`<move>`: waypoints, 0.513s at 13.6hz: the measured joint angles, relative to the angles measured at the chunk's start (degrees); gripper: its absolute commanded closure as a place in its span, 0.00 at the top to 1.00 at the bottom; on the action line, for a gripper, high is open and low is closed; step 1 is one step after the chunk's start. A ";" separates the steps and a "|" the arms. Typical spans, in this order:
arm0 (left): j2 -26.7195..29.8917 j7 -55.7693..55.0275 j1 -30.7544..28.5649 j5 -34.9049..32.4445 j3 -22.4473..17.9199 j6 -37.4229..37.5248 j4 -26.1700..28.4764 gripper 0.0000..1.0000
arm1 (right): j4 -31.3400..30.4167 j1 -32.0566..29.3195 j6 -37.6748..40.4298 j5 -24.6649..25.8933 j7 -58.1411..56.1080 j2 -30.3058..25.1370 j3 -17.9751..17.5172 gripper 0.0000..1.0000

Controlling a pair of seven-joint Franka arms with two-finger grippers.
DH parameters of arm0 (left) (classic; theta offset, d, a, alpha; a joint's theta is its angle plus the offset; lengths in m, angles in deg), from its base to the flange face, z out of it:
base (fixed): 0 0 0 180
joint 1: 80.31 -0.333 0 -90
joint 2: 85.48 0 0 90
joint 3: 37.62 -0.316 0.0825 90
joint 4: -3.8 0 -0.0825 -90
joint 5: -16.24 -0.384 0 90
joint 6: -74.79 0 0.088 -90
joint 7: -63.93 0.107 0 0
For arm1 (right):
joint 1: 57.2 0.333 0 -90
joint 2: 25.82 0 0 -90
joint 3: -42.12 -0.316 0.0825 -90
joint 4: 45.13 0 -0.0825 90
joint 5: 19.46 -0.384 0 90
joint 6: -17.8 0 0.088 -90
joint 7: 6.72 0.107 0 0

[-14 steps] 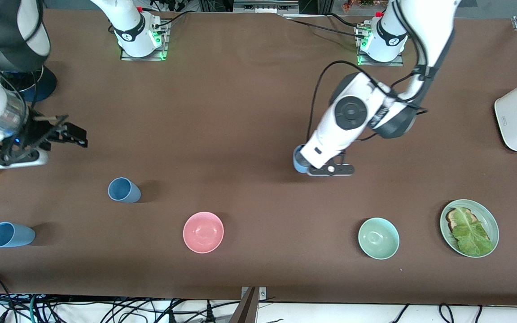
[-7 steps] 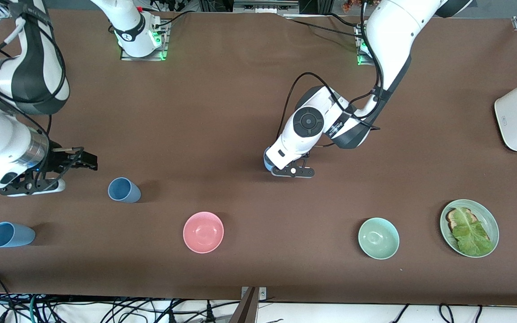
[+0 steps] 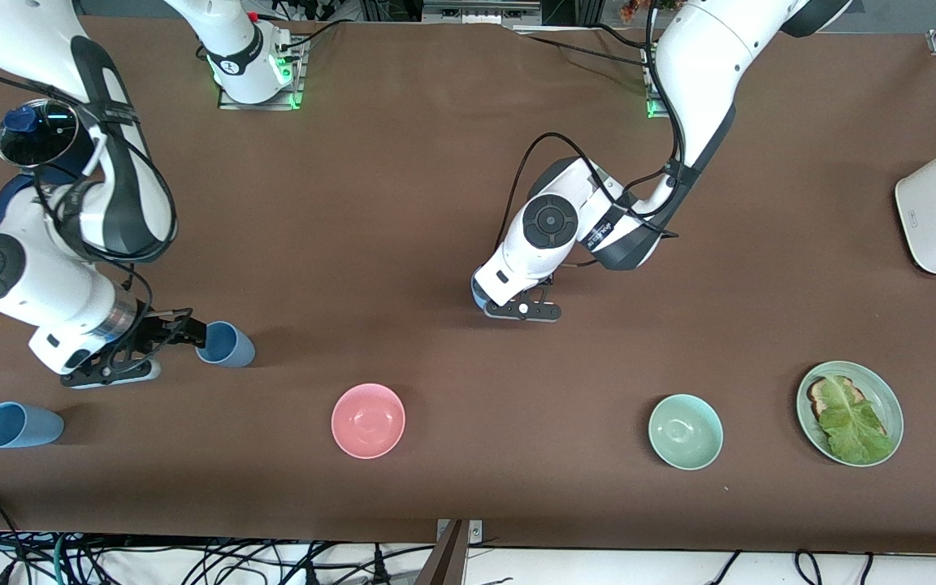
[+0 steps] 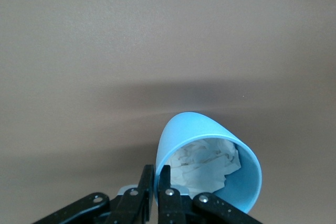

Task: Stack blue cups with both arms
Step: 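Close the right gripper around the blue cup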

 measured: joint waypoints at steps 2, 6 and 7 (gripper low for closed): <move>-0.10 0.00 0.00 0.00 0.00 0.00 0.00 0.99 | -3.01 -0.03 -2.68 0.00 -0.84 0.02 0.02 0.92; -0.13 -0.02 0.01 0.00 0.00 0.00 -0.12 1.00 | -6.21 -0.18 -5.03 0.00 -1.37 -0.15 0.04 0.86; -0.12 -0.02 0.01 0.00 0.00 0.00 -0.28 1.00 | -6.97 -0.25 -6.24 0.00 -1.68 -0.14 0.04 0.84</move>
